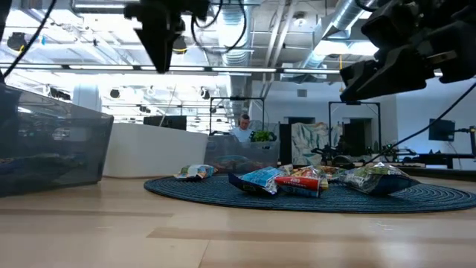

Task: Pick and place Granola Bars by type
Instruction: Put the red granola bar into the top black bin

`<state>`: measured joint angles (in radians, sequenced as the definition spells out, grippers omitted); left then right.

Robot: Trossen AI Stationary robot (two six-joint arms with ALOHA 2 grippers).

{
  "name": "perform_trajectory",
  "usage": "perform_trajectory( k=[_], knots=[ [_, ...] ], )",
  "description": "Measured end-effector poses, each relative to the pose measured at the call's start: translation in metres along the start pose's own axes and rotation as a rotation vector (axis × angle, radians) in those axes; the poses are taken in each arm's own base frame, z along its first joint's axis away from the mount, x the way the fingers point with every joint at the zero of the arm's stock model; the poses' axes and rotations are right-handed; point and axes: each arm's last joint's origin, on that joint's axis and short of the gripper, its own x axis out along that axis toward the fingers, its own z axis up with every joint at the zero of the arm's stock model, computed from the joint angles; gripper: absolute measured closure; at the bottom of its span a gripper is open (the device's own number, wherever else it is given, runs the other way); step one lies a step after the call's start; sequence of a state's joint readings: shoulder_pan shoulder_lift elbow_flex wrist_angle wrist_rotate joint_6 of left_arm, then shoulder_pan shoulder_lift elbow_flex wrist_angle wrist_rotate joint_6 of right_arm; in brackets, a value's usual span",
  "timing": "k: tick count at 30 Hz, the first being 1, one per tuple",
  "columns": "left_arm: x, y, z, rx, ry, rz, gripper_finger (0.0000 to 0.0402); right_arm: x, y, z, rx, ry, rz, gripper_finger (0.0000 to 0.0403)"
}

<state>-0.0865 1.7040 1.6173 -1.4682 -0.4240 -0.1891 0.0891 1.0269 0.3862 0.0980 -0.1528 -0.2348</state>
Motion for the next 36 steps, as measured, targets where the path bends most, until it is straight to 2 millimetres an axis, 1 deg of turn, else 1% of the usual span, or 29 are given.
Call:
perform_trajectory(
  k=[4, 7, 12, 16, 20, 23, 27, 30, 36],
  knots=[
    [-0.017, -0.024, -0.005, 0.067, -0.085, -0.036, 0.0222, 0.004, 0.000, -0.002, 0.004, 0.021, 0.002, 0.0269],
    [-0.027, -0.044, -0.011, 0.122, -0.124, -0.023, 0.0222, 0.009, -0.003, -0.004, 0.005, 0.030, -0.045, 0.0269],
    [-0.043, -0.076, -0.022, 0.171, -0.227, 0.023, 0.0222, 0.021, -0.015, -0.004, 0.043, 0.011, -0.137, 0.0268],
    [-0.056, -0.099, -0.034, 0.187, -0.302, 0.056, 0.0222, 0.034, -0.025, -0.006, 0.071, 0.072, -0.145, 0.0263],
    [-0.067, -0.118, -0.047, 0.193, -0.383, 0.101, 0.0222, 0.049, -0.034, -0.005, 0.093, 0.102, -0.098, 0.0247],
    [-0.074, -0.130, -0.057, 0.192, -0.440, 0.131, 0.0222, 0.059, -0.039, -0.001, 0.088, 0.102, -0.039, 0.0231],
    [-0.081, -0.141, -0.068, 0.188, -0.483, 0.125, 0.0221, 0.074, -0.042, 0.004, 0.070, 0.093, 0.049, 0.0213],
    [-0.085, -0.147, -0.074, 0.182, -0.501, 0.115, 0.0221, 0.086, -0.040, 0.002, 0.021, 0.108, 0.116, 0.0205],
    [-0.089, -0.153, -0.080, 0.168, -0.539, 0.127, 0.0221, 0.110, -0.032, -0.004, -0.009, 0.140, 0.246, 0.0204]
  ],
)
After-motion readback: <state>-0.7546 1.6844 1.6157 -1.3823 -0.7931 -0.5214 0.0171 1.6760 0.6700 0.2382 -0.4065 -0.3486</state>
